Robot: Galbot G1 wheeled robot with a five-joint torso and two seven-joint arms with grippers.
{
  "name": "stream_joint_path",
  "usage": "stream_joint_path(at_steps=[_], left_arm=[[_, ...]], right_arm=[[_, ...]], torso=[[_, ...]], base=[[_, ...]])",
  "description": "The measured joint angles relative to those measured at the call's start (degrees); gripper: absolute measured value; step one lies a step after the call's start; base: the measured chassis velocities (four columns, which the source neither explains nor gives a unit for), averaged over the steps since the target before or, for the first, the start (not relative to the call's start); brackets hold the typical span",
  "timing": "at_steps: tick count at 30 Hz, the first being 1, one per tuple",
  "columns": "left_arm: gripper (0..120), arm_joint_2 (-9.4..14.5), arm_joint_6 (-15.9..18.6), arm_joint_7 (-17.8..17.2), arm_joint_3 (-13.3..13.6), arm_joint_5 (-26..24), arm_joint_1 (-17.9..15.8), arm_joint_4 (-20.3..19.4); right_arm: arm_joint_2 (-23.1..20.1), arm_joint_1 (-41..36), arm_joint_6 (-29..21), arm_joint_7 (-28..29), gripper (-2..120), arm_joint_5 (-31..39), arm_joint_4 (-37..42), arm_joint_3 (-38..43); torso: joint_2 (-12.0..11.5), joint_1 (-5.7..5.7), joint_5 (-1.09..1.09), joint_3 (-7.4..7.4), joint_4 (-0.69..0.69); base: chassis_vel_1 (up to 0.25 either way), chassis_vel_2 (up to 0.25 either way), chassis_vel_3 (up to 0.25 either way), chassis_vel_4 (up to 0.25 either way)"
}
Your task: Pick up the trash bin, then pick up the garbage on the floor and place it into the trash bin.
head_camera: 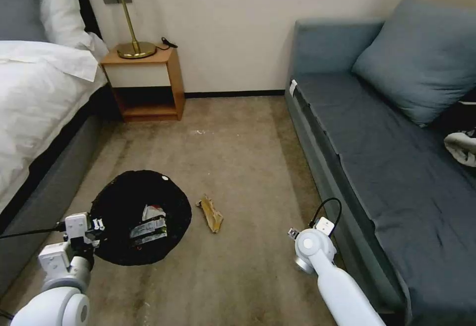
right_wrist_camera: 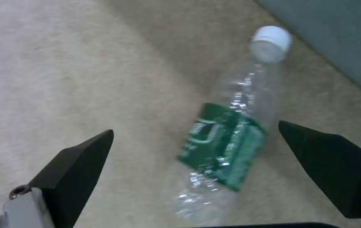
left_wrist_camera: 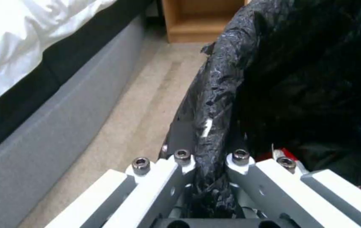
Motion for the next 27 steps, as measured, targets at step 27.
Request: stream_joint_path(at_steps=[27], left_arm=[[3,-0.7,-0.5,-0.1,0.0,1.2,2.3,-2.5]], right_arm=[[1.2,-0.5,3.8,-8.0,67,-3.1,-9.5,3.5]], torso=[[0.0,0.0,0.0,0.0,0.0]], base=[[0.0,0.0,0.0,0.0]])
